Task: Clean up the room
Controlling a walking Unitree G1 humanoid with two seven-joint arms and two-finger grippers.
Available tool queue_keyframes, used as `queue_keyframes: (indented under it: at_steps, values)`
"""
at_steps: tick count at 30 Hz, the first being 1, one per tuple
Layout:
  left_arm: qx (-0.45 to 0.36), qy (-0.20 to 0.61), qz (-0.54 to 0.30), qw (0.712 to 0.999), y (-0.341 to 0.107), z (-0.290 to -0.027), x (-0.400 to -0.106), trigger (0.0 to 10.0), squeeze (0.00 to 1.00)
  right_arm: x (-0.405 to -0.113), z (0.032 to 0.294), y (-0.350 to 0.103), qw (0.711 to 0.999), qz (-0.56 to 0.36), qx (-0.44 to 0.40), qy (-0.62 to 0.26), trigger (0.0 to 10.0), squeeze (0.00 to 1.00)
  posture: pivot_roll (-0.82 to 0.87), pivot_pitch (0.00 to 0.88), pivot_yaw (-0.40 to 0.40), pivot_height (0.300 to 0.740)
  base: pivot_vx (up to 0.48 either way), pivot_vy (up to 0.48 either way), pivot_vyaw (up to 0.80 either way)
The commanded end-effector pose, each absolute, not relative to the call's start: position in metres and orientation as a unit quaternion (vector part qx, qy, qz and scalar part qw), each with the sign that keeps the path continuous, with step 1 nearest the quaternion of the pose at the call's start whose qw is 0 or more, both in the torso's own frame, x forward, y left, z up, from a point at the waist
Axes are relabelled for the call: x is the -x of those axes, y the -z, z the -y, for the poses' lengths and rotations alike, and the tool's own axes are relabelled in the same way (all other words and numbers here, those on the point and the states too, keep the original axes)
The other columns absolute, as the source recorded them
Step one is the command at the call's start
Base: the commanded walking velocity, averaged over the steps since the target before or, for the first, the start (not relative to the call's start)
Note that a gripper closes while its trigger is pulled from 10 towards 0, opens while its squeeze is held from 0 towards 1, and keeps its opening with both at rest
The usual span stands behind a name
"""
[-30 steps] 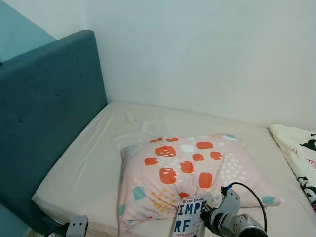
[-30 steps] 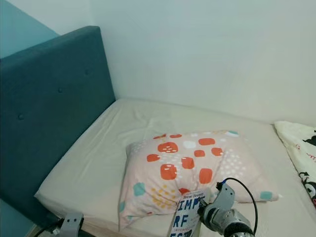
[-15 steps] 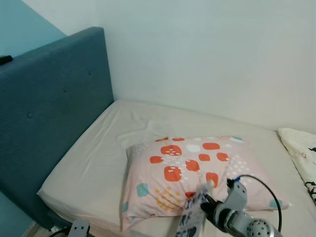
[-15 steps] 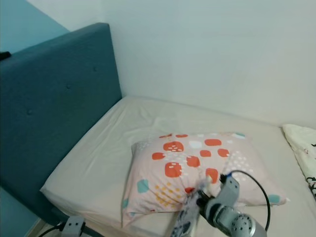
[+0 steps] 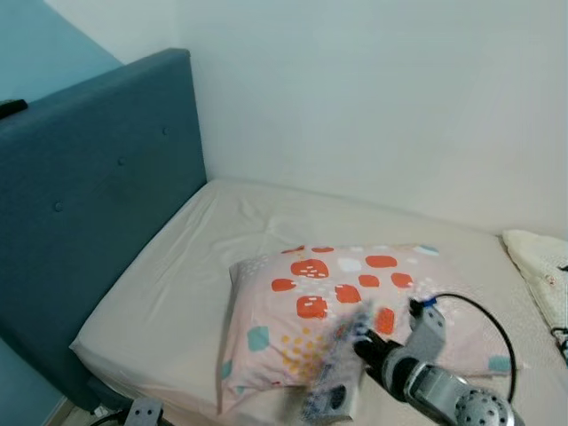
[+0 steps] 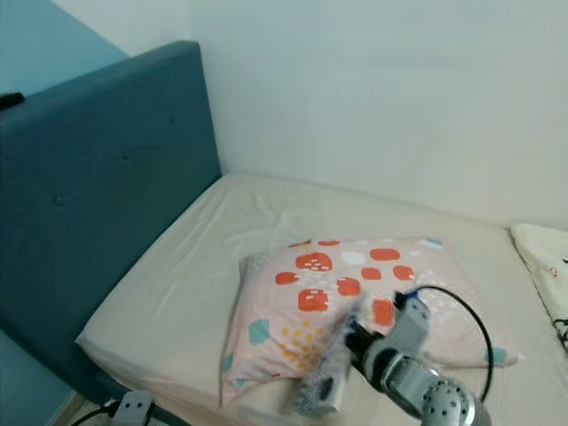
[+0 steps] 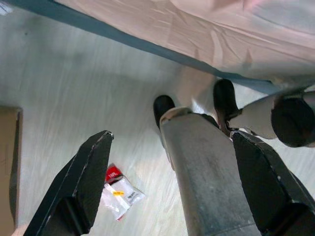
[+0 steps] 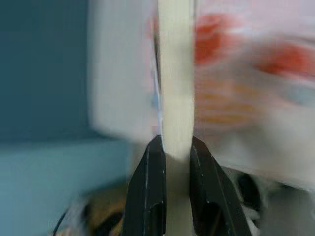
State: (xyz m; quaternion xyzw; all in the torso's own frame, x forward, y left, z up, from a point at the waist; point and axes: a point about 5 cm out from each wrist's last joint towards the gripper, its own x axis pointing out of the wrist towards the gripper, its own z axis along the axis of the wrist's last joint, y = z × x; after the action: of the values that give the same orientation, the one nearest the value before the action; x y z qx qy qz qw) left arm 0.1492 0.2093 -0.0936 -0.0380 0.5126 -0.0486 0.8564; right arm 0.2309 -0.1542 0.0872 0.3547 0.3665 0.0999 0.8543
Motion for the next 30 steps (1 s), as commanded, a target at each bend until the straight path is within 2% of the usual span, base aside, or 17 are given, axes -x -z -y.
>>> queue_keyframes:
  at_steps: [1,4,8,9,11,14,16,19,23,26,30]
  values:
    - [0.035,0.051,-0.519,0.853,0.095,-0.21,-0.146,10.0,1.0,-0.228,0.145,-0.094,0.848,-0.365,-0.355,-0.146,0.0,0.0,-0.06,0.0,-0.036,0.74,0.0,0.0,0.0]
    - [0.035,0.052,-0.517,0.854,0.094,-0.21,-0.147,10.0,1.0,-0.22,0.135,-0.106,0.844,-0.362,-0.332,-0.214,0.0,0.0,-0.06,0.0,-0.038,0.74,0.0,0.0,0.0]
    - [0.035,0.052,-0.516,0.854,0.094,-0.209,-0.148,10.0,1.0,-0.216,0.133,-0.111,0.843,-0.365,-0.315,-0.24,0.0,0.0,-0.07,0.0,-0.038,0.74,0.0,0.0,0.0]
    - [0.035,0.052,-0.515,0.855,0.094,-0.209,-0.149,10.0,1.0,-0.219,0.139,-0.107,0.852,-0.371,-0.307,-0.207,0.0,0.0,-0.06,0.001,-0.041,0.74,0.0,0.0,0.0]
    - [0.037,0.051,-0.516,0.855,0.094,-0.208,-0.148,10.0,1.0,-0.228,0.168,-0.091,0.878,-0.377,-0.29,-0.05,0.0,0.0,-0.07,0.003,-0.042,0.74,0.0,0.0,0.0]
    - [0.037,0.052,-0.518,0.853,0.095,-0.207,-0.146,10.0,1.0,-0.226,0.201,-0.081,0.885,-0.372,-0.263,0.099,0.0,0.0,-0.07,0.004,-0.044,0.74,0.0,0.0,0.0]
    - [0.037,0.052,-0.519,0.853,0.095,-0.207,-0.145,10.0,1.0,-0.22,0.216,-0.081,0.883,-0.359,-0.254,0.161,0.0,0.0,-0.06,0.007,-0.045,0.74,0.0,0.0,0.0]
    - [0.037,0.052,-0.519,0.852,0.096,-0.207,-0.145,10.0,1.0,-0.211,0.222,-0.085,0.88,-0.35,-0.254,0.195,0.0,0.0,-0.06,0.008,-0.047,0.74,0.0,0.0,0.0]
    - [0.036,0.052,-0.521,0.851,0.096,-0.208,-0.144,10.0,1.0,-0.193,0.216,-0.086,0.872,-0.358,-0.262,0.205,0.0,0.0,-0.08,0.016,-0.042,0.74,0.0,0.0,0.0]
    - [0.035,0.053,-0.52,0.852,0.095,-0.208,-0.145,10.0,1.0,-0.174,0.209,-0.077,0.853,-0.38,-0.278,0.225,0.0,0.0,-0.09,0.02,-0.043,0.74,0.0,0.0,0.0]
    - [0.035,0.053,-0.52,0.852,0.095,-0.209,-0.145,10.0,1.0,-0.166,0.209,-0.067,0.839,-0.393,-0.287,0.244,0.0,0.0,-0.09,0.019,-0.041,0.74,0.0,0.0,0.0]
